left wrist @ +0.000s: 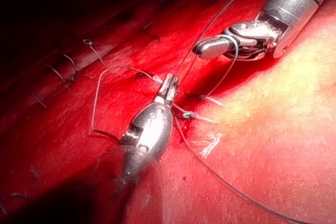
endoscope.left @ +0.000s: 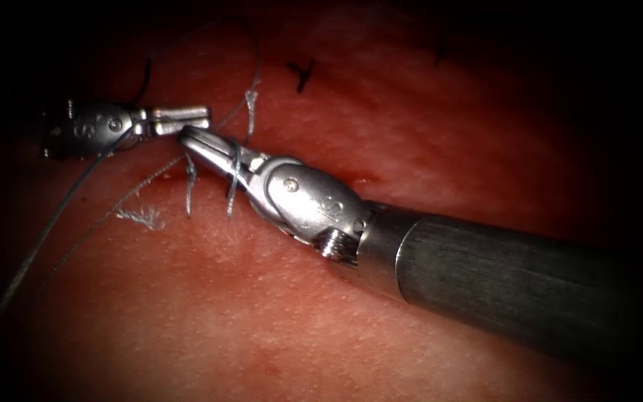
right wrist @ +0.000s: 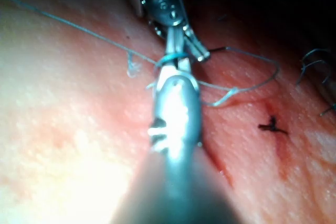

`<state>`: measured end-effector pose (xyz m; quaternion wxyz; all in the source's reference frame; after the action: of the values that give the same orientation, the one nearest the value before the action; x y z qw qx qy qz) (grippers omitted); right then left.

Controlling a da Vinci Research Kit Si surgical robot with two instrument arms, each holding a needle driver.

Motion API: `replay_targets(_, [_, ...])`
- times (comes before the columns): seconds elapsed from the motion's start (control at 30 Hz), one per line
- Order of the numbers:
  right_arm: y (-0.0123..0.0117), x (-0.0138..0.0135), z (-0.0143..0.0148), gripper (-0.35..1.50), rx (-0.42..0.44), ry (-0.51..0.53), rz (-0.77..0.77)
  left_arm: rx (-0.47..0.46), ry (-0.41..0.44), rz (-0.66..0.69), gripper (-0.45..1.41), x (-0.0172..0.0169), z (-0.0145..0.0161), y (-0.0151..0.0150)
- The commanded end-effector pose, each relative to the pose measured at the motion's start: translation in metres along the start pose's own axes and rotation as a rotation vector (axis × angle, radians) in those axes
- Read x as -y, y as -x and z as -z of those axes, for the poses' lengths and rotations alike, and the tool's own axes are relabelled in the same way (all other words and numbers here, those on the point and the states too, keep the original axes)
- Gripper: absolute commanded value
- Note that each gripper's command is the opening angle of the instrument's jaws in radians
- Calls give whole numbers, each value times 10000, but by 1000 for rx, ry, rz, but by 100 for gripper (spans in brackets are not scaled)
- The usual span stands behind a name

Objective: Wound Closure

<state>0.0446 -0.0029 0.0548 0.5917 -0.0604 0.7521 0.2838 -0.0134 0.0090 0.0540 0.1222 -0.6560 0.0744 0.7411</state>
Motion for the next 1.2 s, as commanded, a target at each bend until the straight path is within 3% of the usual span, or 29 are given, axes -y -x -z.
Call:
replay_targets(0.03, [5, -2, -10, -35, 6, 17, -33, -4, -3, -3, -45, 1, -7, 6])
replay_targets(0.13, [8, -6, -10, -32, 31, 65, -96, -11, -17, -15, -45, -8, -4, 8])
replay_targets(0.23, [9, -10, -10, -8, 44, 97, -137, -15, -30, -26, -45, -15, -3, 11])
replay_targets(0.5, [17, -11, -8, 14, 101, 179, -260, -7, -50, -63, -45, -33, -5, 14])
replay_targets(0.53, [18, -10, -7, 4, 119, 188, -294, -1, -47, -71, -45, -36, -6, 15])
replay_targets(0.57, [20, -8, -6, -21, 140, 198, -365, 2, -47, -72, -45, -37, -6, 15])
replay_targets(0.6, [21, -7, -5, -23, 161, 212, -392, 7, -44, -73, -45, -39, -7, 14])
replay_targets(0.63, [23, -5, -4, 11, 203, 251, -388, 12, -45, -85, -45, -42, -8, 13])
replay_targets(0.67, [23, -5, -4, 11, 203, 251, -388, 12, -45, -85, -45, -42, -8, 13])
replay_targets(0.87, [22, -4, -4, 90, 335, 391, -381, 34, -32, -119, -45, -52, -14, 3])
replay_targets(1.07, [23, 0, -5, 98, 360, 467, -366, 30, -28, -117, -45, -55, -13, 0])
replay_targets(1.2, [25, 1, -9, 85, 362, 540, -377, 31, -27, -121, -45, -60, -9, 1])
